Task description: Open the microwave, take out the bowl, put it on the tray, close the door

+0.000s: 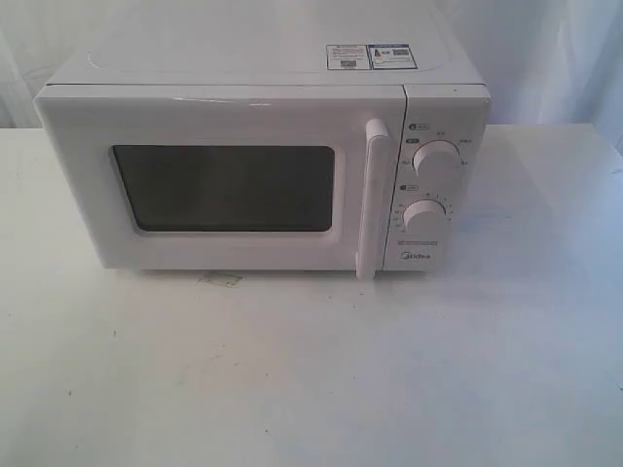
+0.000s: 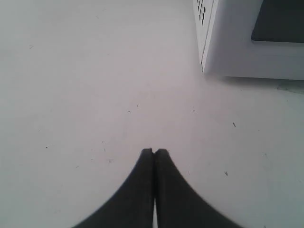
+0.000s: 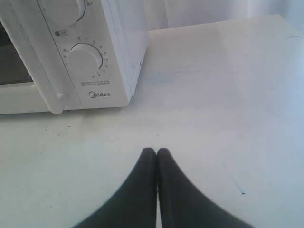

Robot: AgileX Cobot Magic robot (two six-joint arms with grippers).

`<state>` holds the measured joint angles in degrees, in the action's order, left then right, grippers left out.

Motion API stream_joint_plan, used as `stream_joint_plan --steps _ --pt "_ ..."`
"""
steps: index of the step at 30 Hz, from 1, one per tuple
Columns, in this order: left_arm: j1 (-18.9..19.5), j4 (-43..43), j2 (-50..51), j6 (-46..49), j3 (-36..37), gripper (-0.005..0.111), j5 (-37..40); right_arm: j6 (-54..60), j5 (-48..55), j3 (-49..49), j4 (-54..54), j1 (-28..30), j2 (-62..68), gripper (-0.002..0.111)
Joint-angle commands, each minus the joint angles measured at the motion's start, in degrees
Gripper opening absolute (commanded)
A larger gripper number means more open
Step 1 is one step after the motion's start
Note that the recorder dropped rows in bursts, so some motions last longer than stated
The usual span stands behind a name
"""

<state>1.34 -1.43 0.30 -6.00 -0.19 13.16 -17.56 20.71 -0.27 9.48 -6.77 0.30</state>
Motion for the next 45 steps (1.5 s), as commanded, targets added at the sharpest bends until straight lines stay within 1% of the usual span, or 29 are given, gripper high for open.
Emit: stream_joint_plan --steps 1,21,26,30,32,33,35,36,37,40,42,45 --pt "0.2 0.1 -0.3 -0.1 0.2 0.000 0.1 -0.2 -0.6 0.3 0.4 0.4 -0.3 0.000" --pt "0.2 0.1 -0.3 -0.1 0.2 0.000 0.1 0.2 -1.1 0.3 1.0 0.4 -0.3 0.000" --pt "0.2 0.1 -0.3 -0.1 0.2 0.000 0.1 10.7 -10.9 0.3 9.5 0.4 -0.3 0.000" --pt "0.2 0.1 -0.3 -0.1 0.2 0.000 0.1 12.5 -16.8 0.3 9.2 0.4 -0.3 0.000" --pt "0.2 0.1 -0.3 -0.1 0.2 0.000 0.1 12.2 -22.6 0.3 8.2 0.4 -0.3 0.000" --pt "0.2 0.1 -0.3 -0.1 0.2 0.000 0.1 11.5 -27.7 0.3 8.2 0.4 -0.3 0.000" --pt "0.2 0.1 -0.3 -0.1 0.2 0.000 0.1 4.6 -37.7 0.3 7.7 0.4 -0.3 0.000" --pt "0.2 0.1 -0.3 -0.1 0.2 0.000 0.1 0.2 -40.9 0.3 7.1 0.4 -0.3 0.000" --pt "0.2 0.1 -0.3 -0.1 0.2 0.000 0.1 -2.8 -41.7 -0.9 7.1 0.4 -0.3 0.000" --pt "0.2 0.1 -0.3 -0.1 0.2 0.000 0.1 -9.3 -38.1 -7.3 7.3 0.4 0.2 0.000" --pt "0.2 0.1 -0.3 -0.1 0.2 0.000 0.1 -12.6 -30.9 -13.1 8.7 0.4 4.1 0.000" --pt "0.2 0.1 -0.3 -0.1 0.2 0.000 0.1 -14.4 -18.1 -21.6 9.2 0.4 12.2 0.000"
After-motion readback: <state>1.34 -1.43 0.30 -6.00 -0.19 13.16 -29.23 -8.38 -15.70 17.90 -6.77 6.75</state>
